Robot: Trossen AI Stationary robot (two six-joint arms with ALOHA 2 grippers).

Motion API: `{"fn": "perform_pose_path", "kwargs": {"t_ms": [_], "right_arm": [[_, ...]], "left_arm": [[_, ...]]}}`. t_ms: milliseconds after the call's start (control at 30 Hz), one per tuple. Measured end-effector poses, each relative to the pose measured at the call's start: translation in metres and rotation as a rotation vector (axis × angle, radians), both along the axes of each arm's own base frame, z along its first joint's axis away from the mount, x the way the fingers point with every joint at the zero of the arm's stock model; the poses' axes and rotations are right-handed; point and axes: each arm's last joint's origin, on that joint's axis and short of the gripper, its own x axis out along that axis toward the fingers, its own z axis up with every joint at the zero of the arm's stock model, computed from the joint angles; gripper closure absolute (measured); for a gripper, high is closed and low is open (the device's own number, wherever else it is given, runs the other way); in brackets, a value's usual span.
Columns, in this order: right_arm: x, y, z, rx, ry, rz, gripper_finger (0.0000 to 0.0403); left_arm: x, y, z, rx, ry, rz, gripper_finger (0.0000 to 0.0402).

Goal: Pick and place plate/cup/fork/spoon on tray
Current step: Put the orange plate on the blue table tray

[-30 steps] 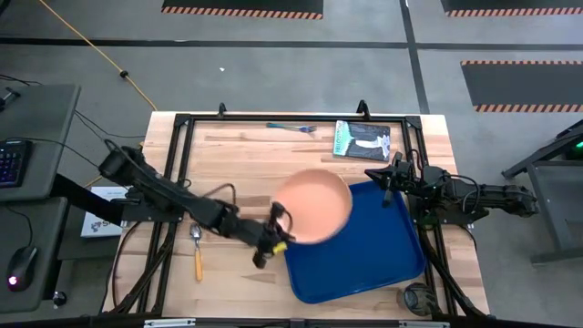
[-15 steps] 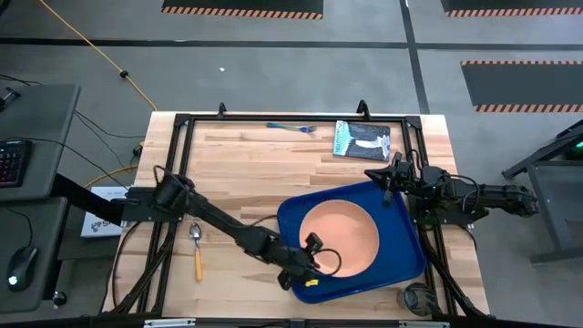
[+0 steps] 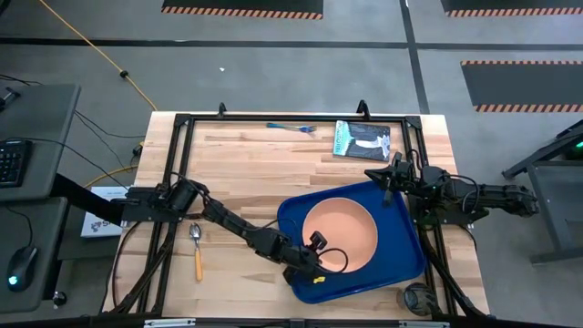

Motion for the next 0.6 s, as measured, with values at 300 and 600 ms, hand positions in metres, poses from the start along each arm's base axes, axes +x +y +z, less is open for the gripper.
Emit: {"fn": "perform_pose_path", "kwargs": {"t_ms": [300, 600], "right_arm": [[0.000, 0.000, 0.000, 0.000, 0.000, 0.000, 0.0400], [0.000, 0.000, 0.000, 0.000, 0.000, 0.000, 0.0400]], "left_arm": [[0.012, 0.014, 0.005, -0.085, -0.065, 0.019, 0.0373], [0.018, 0.019, 0.009, -0.208, -0.089, 0.048, 0.0319]]}}
